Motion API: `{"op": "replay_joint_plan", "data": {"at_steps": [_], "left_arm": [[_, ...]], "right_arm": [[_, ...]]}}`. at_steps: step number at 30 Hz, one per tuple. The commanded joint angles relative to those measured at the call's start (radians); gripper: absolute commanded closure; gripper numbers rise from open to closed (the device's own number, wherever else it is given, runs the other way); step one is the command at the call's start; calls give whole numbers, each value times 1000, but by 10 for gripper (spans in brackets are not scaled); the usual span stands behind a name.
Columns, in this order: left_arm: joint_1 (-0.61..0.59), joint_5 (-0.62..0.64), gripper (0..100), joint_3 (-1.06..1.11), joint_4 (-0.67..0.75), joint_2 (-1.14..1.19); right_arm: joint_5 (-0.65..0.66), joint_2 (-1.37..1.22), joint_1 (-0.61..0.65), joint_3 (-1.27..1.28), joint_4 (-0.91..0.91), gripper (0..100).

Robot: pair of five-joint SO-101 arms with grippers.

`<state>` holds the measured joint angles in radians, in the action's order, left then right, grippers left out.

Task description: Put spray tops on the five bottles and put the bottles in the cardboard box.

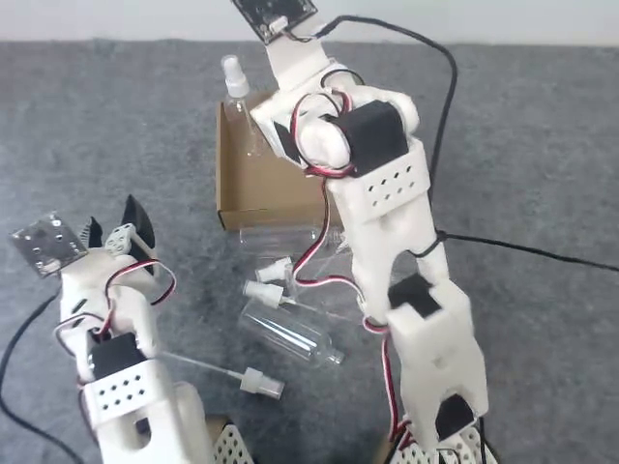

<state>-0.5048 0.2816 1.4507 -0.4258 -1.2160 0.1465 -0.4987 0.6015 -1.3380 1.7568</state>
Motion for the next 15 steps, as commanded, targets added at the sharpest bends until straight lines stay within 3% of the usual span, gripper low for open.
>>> {"op": "replay_joint_plan", "data": {"at_steps": [1,15], "left_arm": [[-3,11,794,-10,35,-18],[-3,11,794,-10,32,-18]], "right_arm": [[0,194,-7,186,41,993],[-244,552,-13,637,38,992]]}}
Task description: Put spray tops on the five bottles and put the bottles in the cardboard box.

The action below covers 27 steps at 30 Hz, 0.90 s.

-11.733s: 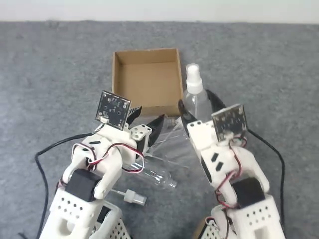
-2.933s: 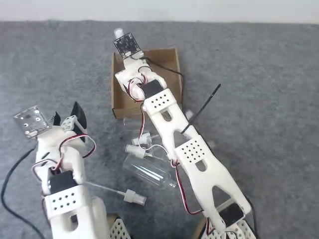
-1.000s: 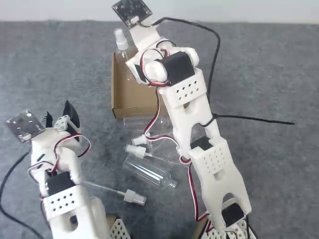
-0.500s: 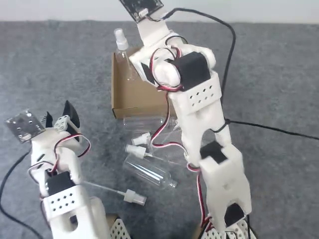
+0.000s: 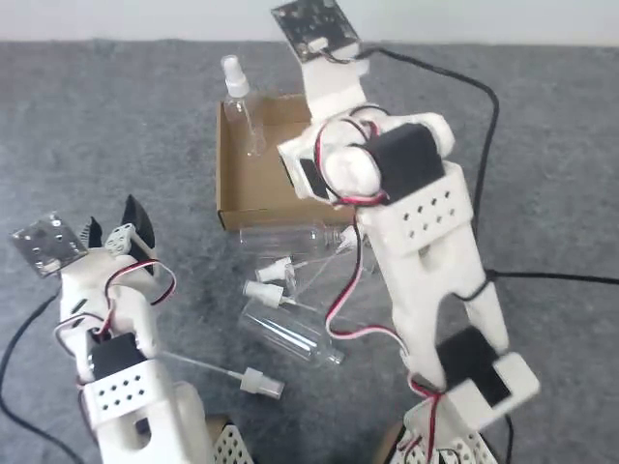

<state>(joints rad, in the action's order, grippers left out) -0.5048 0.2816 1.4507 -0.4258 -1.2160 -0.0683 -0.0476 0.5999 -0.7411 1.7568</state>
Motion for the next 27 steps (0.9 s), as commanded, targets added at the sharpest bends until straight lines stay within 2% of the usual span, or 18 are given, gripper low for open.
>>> {"op": "replay_joint_plan", "data": {"at_steps": [1,22,27], "left_arm": [[-3,11,794,-10,32,-18],[-3,9,795,-8,32,-17],[-3,9,795,-8,31,-17]], "right_arm": [[-26,111,-12,61,38,992],[-38,461,-13,735,21,992],[-219,515,-13,891,-58,992]]}}
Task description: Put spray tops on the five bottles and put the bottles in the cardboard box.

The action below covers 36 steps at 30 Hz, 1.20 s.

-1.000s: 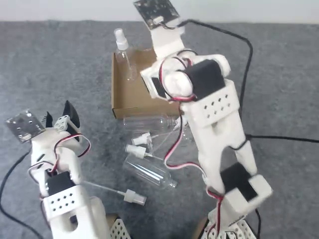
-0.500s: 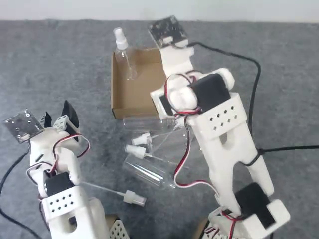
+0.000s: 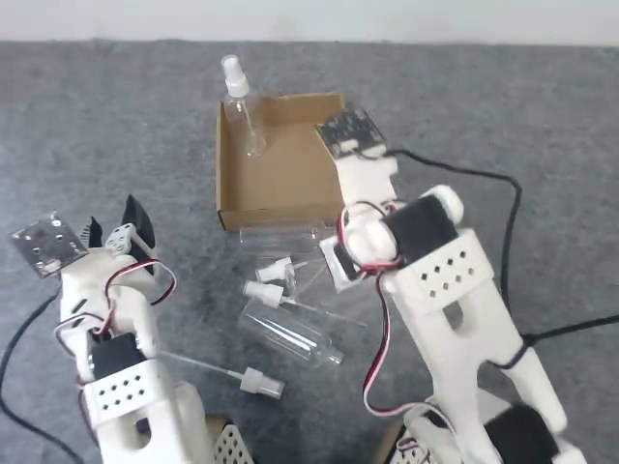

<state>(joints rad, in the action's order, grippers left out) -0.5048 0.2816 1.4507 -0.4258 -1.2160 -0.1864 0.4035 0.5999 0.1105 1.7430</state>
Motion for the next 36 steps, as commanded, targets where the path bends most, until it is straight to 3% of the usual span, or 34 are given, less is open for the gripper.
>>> {"op": "replay_joint_plan", "data": {"at_steps": [1,11,17,20,36], "left_arm": [[-3,9,795,-8,31,-17],[-2,9,795,-8,31,-17],[0,9,794,-8,31,-17],[23,8,794,-2,32,-18],[28,6,794,2,34,-18]], "right_arm": [[-141,71,-13,63,-61,992],[-362,96,-70,175,-139,972],[-385,96,-180,305,-222,690],[-388,96,-189,361,-229,608],[-436,94,-189,594,-516,700]]}}
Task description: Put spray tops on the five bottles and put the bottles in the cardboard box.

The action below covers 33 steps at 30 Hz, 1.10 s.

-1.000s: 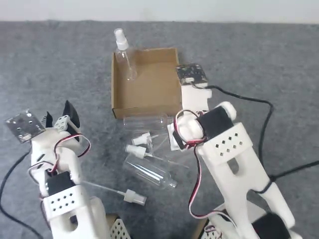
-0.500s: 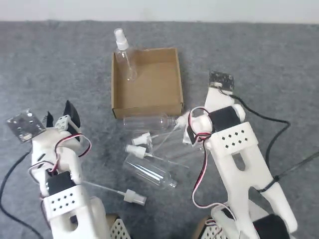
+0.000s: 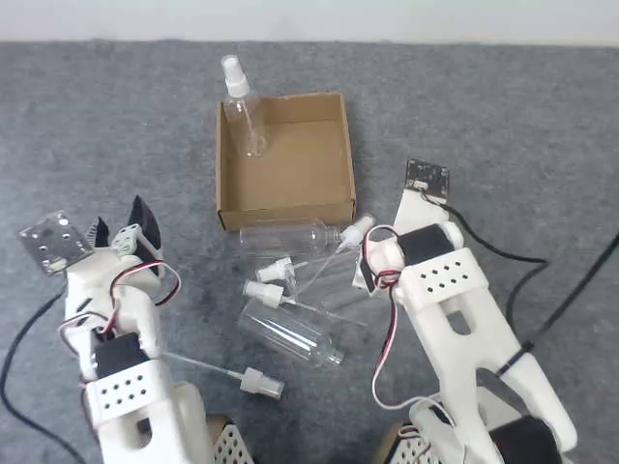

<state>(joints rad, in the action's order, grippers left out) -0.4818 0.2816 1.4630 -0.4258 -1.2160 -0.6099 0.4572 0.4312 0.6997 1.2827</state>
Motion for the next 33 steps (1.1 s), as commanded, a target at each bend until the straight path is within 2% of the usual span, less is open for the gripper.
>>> {"op": "replay_joint_plan", "data": {"at_steps": [1,7,13,24,33], "left_arm": [[5,6,794,-10,34,-18],[5,6,794,-10,34,-18],[5,6,794,-10,34,-18],[5,6,794,-10,35,-18],[5,6,794,-10,35,-18]], "right_arm": [[-12,41,-18,14,-68,700],[-12,36,-16,101,-206,705],[-12,-107,-21,129,-275,734],[-11,-177,-48,51,-130,735],[-11,-183,-50,55,-122,735]]}}
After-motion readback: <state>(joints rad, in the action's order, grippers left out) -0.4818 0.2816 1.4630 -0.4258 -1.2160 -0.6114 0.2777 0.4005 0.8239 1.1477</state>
